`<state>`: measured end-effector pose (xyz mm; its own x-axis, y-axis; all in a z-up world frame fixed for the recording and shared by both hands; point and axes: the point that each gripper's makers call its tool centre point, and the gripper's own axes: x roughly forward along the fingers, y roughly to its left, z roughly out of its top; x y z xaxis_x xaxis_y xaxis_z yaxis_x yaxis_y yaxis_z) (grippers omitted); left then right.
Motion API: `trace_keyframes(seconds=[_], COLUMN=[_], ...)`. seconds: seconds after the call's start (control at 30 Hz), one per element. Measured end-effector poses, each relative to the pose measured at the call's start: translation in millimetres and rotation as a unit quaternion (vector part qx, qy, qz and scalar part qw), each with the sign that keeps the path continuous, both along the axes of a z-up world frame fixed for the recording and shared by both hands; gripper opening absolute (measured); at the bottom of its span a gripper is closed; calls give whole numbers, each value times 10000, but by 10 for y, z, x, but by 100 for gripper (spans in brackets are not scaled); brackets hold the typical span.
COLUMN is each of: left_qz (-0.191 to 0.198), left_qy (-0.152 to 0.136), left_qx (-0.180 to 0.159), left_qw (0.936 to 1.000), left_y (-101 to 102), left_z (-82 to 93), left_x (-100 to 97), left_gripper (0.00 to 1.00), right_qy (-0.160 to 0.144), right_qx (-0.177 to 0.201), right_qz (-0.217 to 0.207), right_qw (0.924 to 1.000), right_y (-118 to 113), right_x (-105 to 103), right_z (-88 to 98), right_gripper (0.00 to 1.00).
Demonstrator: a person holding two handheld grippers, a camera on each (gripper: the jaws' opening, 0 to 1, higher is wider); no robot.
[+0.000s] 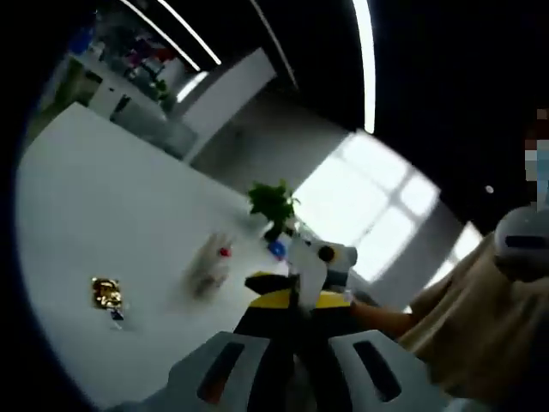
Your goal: Arrange the skincare products in the storage area until every visible bottle or jar stands upright without overlapping.
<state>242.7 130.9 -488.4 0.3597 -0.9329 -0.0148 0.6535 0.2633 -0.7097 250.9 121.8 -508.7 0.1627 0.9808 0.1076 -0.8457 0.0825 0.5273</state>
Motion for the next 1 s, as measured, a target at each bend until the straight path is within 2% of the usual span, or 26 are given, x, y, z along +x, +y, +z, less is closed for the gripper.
trace_keyframes(seconds=[0.1,0.23,0.37,0.43,0.5,0.57,0.63,0.7,0.73,0.8,0.83,0.9,1.0], left_qz=[-193,-328,-359,-320,-299,-252,-242,-157,-91,62,214,115,-65], left_qy=[8,22,30,-3,2,-76,-87,-130,-182,-565,-816,-977,-751], left_qx=[98,160,287,323,279,298,300,203,125,117,250,458,483], left_qw=[9998,9993,9989,9990,9992,9992,9992,9996,9997,9983,9961,9941,9960], left_y=[-40,-83,-88,-83,-89,-91,-92,-87,-83,-80,-67,-93,-150], left_z=[-18,-33,-74,-83,-76,-80,-84,-64,-46,1,-3,-62,-167], left_x=[-28,-11,11,33,48,66,68,93,110,149,178,117,6], left_gripper=[0,0,0,0,0,0,0,0,0,0,3,13,24], right_qy=[18,130,143,112,-5,18,54,248,320,448,520,590,821], right_qx=[103,132,154,333,403,418,507,684,742,894,976,1103,1384], right_qz=[215,294,257,194,65,-5,-76,-196,-233,-321,-377,-545,-720], right_qw=[9997,9994,9994,9992,9992,9991,9987,9972,9965,9945,9932,9906,9843], right_y=[17,45,42,14,5,-5,-8,-20,-23,-33,-45,-70,-135], right_x=[-78,-123,-141,-135,-129,-105,-97,-65,-54,-30,-18,22,104], right_z=[36,14,-4,35,52,33,41,51,54,69,72,91,135], right_gripper=[25,22,13,7,5,4,3,2,2,2,2,2,1])
